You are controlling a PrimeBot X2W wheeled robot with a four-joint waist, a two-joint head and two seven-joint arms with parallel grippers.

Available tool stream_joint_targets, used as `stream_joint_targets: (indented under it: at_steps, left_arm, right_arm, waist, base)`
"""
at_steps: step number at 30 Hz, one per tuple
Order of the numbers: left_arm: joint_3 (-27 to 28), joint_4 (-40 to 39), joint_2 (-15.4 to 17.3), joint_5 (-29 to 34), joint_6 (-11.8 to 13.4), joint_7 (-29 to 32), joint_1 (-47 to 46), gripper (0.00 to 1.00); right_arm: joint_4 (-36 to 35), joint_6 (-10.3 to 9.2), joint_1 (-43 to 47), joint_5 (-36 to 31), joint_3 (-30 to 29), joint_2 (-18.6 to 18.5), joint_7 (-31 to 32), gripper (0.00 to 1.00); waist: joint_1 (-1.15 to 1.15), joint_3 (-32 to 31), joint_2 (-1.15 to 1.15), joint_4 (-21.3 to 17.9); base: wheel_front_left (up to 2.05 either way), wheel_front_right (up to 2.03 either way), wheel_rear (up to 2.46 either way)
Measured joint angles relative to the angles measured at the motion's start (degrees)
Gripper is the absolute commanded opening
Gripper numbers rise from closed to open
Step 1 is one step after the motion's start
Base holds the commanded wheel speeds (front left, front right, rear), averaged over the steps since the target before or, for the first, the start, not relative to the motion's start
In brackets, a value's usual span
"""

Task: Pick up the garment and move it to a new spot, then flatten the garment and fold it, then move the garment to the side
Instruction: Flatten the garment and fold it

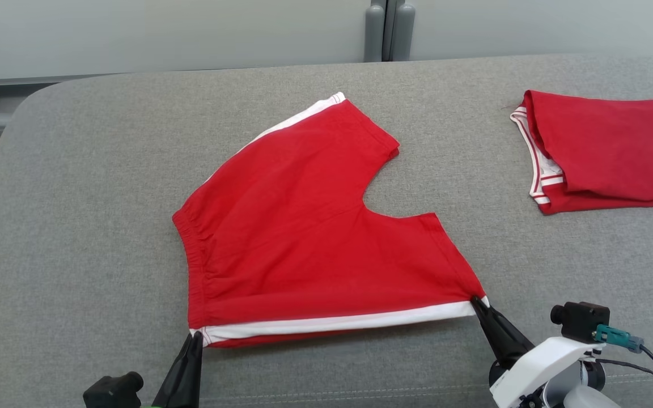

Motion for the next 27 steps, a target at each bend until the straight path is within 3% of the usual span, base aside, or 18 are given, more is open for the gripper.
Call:
stream_joint_targets:
  at_steps: [9, 16, 27]
  left_arm:
    - [-0.2, -2.5, -0.2, 1.8, 0.0, 0.0, -1.7, 0.00]
    - [-0.2, -4.5, 1.1, 1.8, 0.0, 0.0, -6.7, 0.00]
    - [-0.4, -1.5, 3.5, -2.3, 0.0, 0.0, -21.5, 0.00]
  right_arm:
    - [-2.5, 0.00, -1.7, -3.5, -2.3, 0.3, -0.1, 0.00]
    - [-3.3, 0.00, -10.2, -6.0, -2.7, -0.2, 1.5, 0.00]
    - [8.9, 0.00, -32.5, -5.2, 0.4, 2.2, 3.8, 0.00]
  waist:
    - [0.00, 0.2, 0.00, 1.0]
    - [0.00, 1.0, 0.00, 1.3]
    - [0.00, 5.3, 0.00, 2.6]
  base:
    - [0.00, 0.00, 0.00]
    - [0.00, 0.00, 0.00]
    - [0.00, 0.00, 0.00]
